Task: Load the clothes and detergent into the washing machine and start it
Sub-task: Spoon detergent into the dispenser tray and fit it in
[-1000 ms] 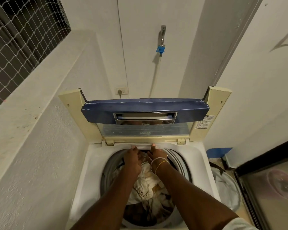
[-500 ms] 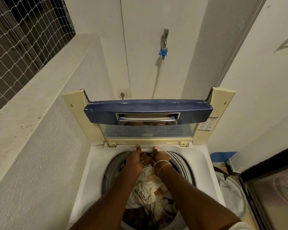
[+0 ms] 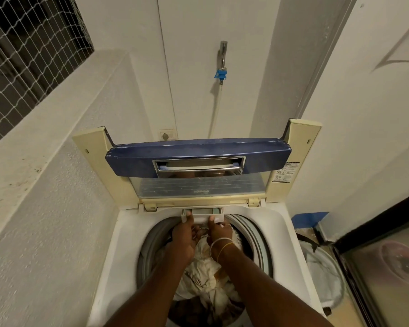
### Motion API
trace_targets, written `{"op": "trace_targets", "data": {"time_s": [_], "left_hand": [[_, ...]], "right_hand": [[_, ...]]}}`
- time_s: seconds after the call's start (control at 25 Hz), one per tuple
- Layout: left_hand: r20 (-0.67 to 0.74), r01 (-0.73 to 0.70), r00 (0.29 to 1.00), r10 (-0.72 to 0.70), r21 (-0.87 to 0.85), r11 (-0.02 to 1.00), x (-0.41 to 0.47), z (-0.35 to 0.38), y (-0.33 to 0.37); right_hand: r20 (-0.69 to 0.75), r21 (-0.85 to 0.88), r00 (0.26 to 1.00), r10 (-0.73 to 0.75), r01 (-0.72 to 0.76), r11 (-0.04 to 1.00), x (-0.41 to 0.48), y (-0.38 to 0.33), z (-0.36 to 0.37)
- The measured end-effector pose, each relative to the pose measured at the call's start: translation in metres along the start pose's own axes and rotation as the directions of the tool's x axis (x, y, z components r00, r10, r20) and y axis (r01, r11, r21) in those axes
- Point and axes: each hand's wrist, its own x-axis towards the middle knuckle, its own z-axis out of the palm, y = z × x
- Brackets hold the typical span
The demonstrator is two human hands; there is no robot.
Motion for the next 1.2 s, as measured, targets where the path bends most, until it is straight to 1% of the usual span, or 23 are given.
{"op": "trace_targets", "data": {"time_s": [0.12,0.28,0.36,0.56,0.68,0.84,0.96,1.2], "left_hand": [[-0.013,-0.061,0.998,0.061,0.012,0.998,-0.008,-0.007,-0.007],[-0.005,-0.121,0.993,0.122,0.061,0.991,-0.021,-0.012,-0.009],[-0.025,-0.134,0.990,0.137,0.107,0.985,-0.025,-0.015,-0.009],[-0.081,-0.163,0.981,0.179,0.170,0.972,-0.039,-0.010,-0.003],[-0.110,-0.137,0.981,0.162,0.206,0.969,-0.045,-0.008,0.002],[-0.159,-0.048,0.984,0.073,0.159,0.986,-0.051,-0.009,0.005],[-0.162,-0.040,0.985,0.054,0.090,0.995,-0.064,-0.012,0.003],[-0.138,-0.074,0.987,0.081,0.055,0.996,-0.101,-0.019,0.002]], "right_hand": [[0.048,-0.020,0.996,-0.070,0.071,0.997,-0.010,0.006,-0.010],[0.108,-0.047,0.988,-0.106,0.112,0.993,-0.022,0.010,-0.020],[0.123,-0.068,0.985,-0.123,0.132,0.989,-0.027,0.013,-0.024],[0.097,-0.042,0.980,-0.173,0.178,0.983,-0.040,0.002,-0.026],[0.043,-0.022,0.988,-0.147,0.148,0.989,-0.045,-0.007,-0.026],[0.022,-0.062,0.995,-0.099,0.100,0.993,-0.050,-0.011,-0.028],[0.063,-0.105,0.994,-0.084,0.090,0.990,-0.060,-0.013,-0.030],[0.159,-0.166,0.972,-0.174,0.200,0.966,-0.091,-0.013,-0.043]]}}
